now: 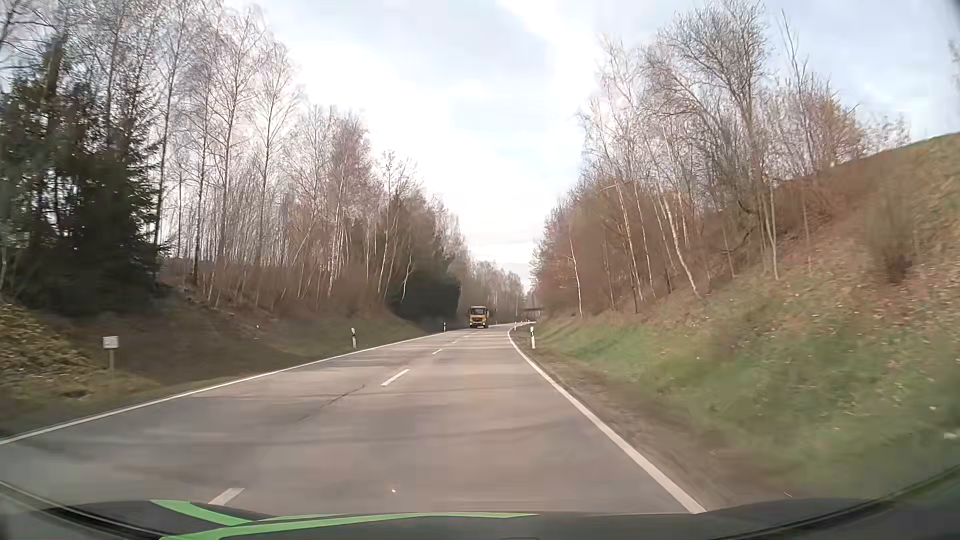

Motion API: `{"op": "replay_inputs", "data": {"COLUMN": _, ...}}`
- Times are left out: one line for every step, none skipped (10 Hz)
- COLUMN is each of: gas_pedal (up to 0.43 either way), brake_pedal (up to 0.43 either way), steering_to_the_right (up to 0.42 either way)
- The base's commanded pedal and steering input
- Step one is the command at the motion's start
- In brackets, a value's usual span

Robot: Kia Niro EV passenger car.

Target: Follow the waypoints while adhering to traffic rules and regulations

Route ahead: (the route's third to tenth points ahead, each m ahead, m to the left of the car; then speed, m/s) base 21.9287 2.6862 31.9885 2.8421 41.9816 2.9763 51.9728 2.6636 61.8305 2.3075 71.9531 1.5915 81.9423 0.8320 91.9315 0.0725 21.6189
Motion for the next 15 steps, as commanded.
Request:
{"op": "replay_inputs", "data": {"gas_pedal": 0.228, "brake_pedal": 0.000, "steering_to_the_right": 0.001}}
{"op": "replay_inputs", "data": {"gas_pedal": 0.228, "brake_pedal": 0.000, "steering_to_the_right": 0.001}}
{"op": "replay_inputs", "data": {"gas_pedal": 0.228, "brake_pedal": 0.000, "steering_to_the_right": 0.001}}
{"op": "replay_inputs", "data": {"gas_pedal": 0.228, "brake_pedal": 0.000, "steering_to_the_right": 0.003}}
{"op": "replay_inputs", "data": {"gas_pedal": 0.228, "brake_pedal": 0.000, "steering_to_the_right": 0.004}}
{"op": "replay_inputs", "data": {"gas_pedal": 0.228, "brake_pedal": 0.000, "steering_to_the_right": 0.005}}
{"op": "replay_inputs", "data": {"gas_pedal": 0.228, "brake_pedal": 0.000, "steering_to_the_right": 0.005}}
{"op": "replay_inputs", "data": {"gas_pedal": 0.228, "brake_pedal": 0.000, "steering_to_the_right": 0.005}}
{"op": "replay_inputs", "data": {"gas_pedal": 0.228, "brake_pedal": 0.000, "steering_to_the_right": 0.007}}
{"op": "replay_inputs", "data": {"gas_pedal": 0.228, "brake_pedal": 0.000, "steering_to_the_right": 0.008}}
{"op": "replay_inputs", "data": {"gas_pedal": 0.228, "brake_pedal": 0.000, "steering_to_the_right": 0.008}}
{"op": "replay_inputs", "data": {"gas_pedal": 0.228, "brake_pedal": 0.000, "steering_to_the_right": 0.008}}
{"op": "replay_inputs", "data": {"gas_pedal": 0.228, "brake_pedal": 0.000, "steering_to_the_right": 0.007}}
{"op": "replay_inputs", "data": {"gas_pedal": 0.228, "brake_pedal": 0.000, "steering_to_the_right": 0.007}}
{"op": "replay_inputs", "data": {"gas_pedal": 0.228, "brake_pedal": 0.000, "steering_to_the_right": 0.006}}
